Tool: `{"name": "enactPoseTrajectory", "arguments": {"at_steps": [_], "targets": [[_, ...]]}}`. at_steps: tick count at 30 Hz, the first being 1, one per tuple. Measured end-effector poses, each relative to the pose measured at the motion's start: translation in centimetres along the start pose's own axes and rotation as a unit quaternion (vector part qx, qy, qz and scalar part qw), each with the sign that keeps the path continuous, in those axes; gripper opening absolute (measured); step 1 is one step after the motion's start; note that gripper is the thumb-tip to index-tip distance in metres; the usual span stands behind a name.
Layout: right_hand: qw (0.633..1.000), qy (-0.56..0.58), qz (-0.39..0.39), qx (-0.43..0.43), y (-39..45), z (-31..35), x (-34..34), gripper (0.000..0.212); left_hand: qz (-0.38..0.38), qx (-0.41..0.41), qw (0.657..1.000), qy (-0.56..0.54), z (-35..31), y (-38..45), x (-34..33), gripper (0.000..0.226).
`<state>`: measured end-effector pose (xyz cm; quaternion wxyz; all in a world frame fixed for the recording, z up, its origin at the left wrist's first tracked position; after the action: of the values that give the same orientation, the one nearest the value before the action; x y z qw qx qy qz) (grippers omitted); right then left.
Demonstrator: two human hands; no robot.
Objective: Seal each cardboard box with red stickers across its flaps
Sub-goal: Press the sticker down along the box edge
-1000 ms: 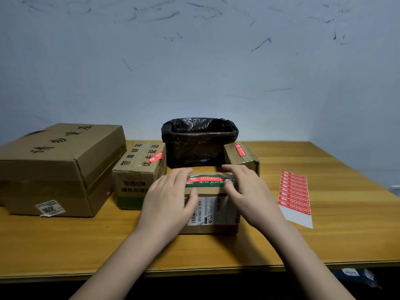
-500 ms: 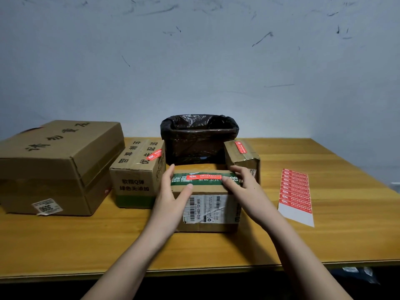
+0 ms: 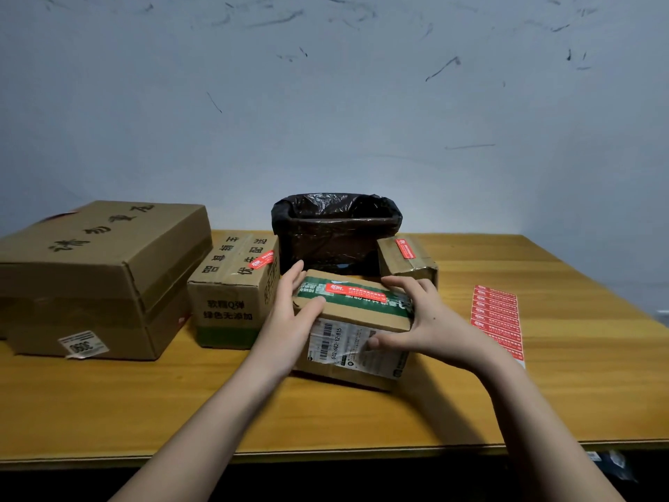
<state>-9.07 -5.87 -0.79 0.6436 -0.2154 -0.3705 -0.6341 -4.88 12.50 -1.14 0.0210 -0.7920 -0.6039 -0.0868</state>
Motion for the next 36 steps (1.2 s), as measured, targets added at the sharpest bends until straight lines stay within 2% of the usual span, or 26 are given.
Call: {"name": "enactPoseTrajectory", "arguments": {"at_steps": [4,8,10,13,17,20,23,26,28,30,33,34,36], "targets": [[0.997,0.027,-0.065,-0.009,-0.3,0.3,1.3,0.093,0.005,-0.008,1.000,-0.008,-1.5,0.4,-0.4,0.060],[0.984,0.039,-0.175,-0.019,-0.5,1.0,2.7,0.090,-0.075,-0.069,0.993,0.054,-3.2,-1.3,-0.7,0.067],[0.972,0.023,-0.234,-0.028,-0.4,1.4,3.5,0.090,-0.095,-0.090,0.990,0.050,-3.5,-2.6,-1.6,0.074],[0.962,-0.006,-0.268,-0.043,0.4,2.3,3.6,0.099,-0.044,-0.052,0.997,0.019,-3.1,-3.4,-3.9,0.081],[0.962,-0.002,-0.271,-0.036,1.3,3.5,2.7,0.105,-0.006,-0.015,1.000,-0.024,-3.3,-2.5,-5.0,0.090],[0.963,0.012,-0.269,-0.027,1.4,4.3,2.2,0.095,-0.010,0.002,0.999,-0.049,-3.0,-1.7,-4.5,0.076],[0.967,0.039,-0.250,-0.013,2.0,4.6,1.6,0.092,-0.011,0.006,0.997,-0.081,-2.8,-1.2,-3.9,0.074],[0.973,0.106,-0.203,-0.005,2.1,4.9,0.9,0.097,-0.004,0.024,0.992,-0.125,-2.0,0.2,-3.1,0.088],[0.971,0.167,-0.171,-0.015,2.1,4.8,0.4,0.081,0.015,0.039,0.986,-0.162,-1.5,1.3,-2.8,0.100],[0.959,0.231,-0.162,-0.021,2.2,4.4,0.1,0.064,0.028,0.033,0.982,-0.183,-1.3,2.2,-2.4,0.086],[0.943,0.276,-0.185,-0.033,2.9,3.3,0.1,0.051,0.043,0.030,0.985,-0.167,-1.2,3.3,-2.0,0.049],[0.941,0.278,-0.189,-0.041,3.1,3.0,0.1,0.054,0.051,0.034,0.986,-0.155,-1.1,3.7,-2.1,0.047],[0.944,0.266,-0.187,-0.063,3.6,2.6,0.0,0.072,0.057,0.050,0.989,-0.130,-0.6,4.3,-2.2,0.064]]}}
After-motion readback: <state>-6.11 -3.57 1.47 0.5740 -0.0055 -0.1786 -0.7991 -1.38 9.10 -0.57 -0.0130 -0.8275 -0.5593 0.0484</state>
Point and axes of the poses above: each hand's wrist, its own y-axis towards the middle knuckle, its own x-axis out of the back of the hand, z = x × y, the point moved 9 cm from there along y, towards the middle knuckle, and after that the axes turned 8 degrees about x, right-handed, at the moved point
